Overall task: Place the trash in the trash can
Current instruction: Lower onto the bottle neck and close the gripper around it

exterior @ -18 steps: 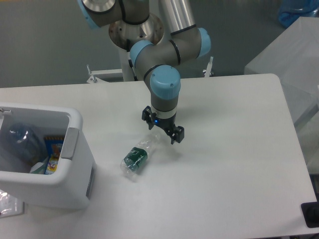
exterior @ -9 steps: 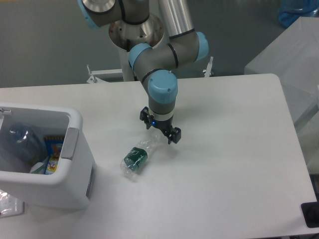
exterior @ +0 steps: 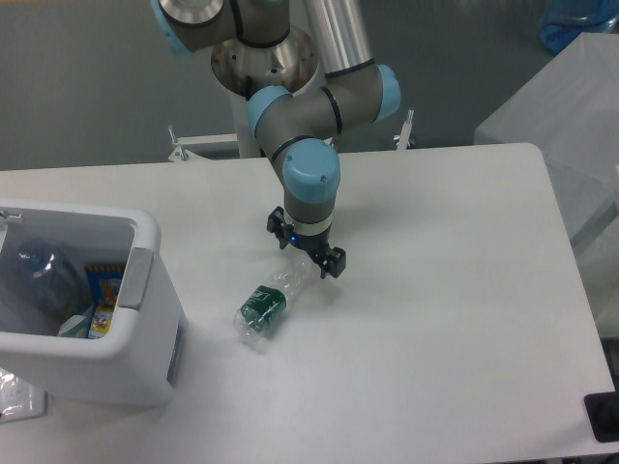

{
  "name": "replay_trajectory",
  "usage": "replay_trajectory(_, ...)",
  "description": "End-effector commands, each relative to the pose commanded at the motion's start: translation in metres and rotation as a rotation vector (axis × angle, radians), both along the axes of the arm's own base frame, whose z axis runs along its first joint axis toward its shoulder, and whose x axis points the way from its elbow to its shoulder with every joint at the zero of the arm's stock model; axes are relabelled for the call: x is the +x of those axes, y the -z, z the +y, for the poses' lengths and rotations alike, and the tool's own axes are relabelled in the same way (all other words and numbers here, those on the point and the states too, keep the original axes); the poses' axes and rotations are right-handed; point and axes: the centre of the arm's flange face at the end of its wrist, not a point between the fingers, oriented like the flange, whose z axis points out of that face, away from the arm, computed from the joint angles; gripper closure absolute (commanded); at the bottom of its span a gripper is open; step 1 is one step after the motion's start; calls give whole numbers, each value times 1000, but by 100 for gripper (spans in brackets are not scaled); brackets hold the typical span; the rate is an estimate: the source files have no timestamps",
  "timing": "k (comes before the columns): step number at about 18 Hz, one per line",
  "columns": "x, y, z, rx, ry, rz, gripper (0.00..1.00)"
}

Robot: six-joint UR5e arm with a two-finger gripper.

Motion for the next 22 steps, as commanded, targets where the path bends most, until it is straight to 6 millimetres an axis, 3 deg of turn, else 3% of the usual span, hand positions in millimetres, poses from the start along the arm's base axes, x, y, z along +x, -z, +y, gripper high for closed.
replay_trajectory(4, 0, 4, 1, -2, -6, 0, 8)
replay_trajectory(8, -1, 4, 1, -2, -6, 0, 21)
replay_trajectory(15, -2, 3, 3, 0, -6, 2, 22)
replay_trajectory(22, -3, 3, 3, 0, -8, 5, 39)
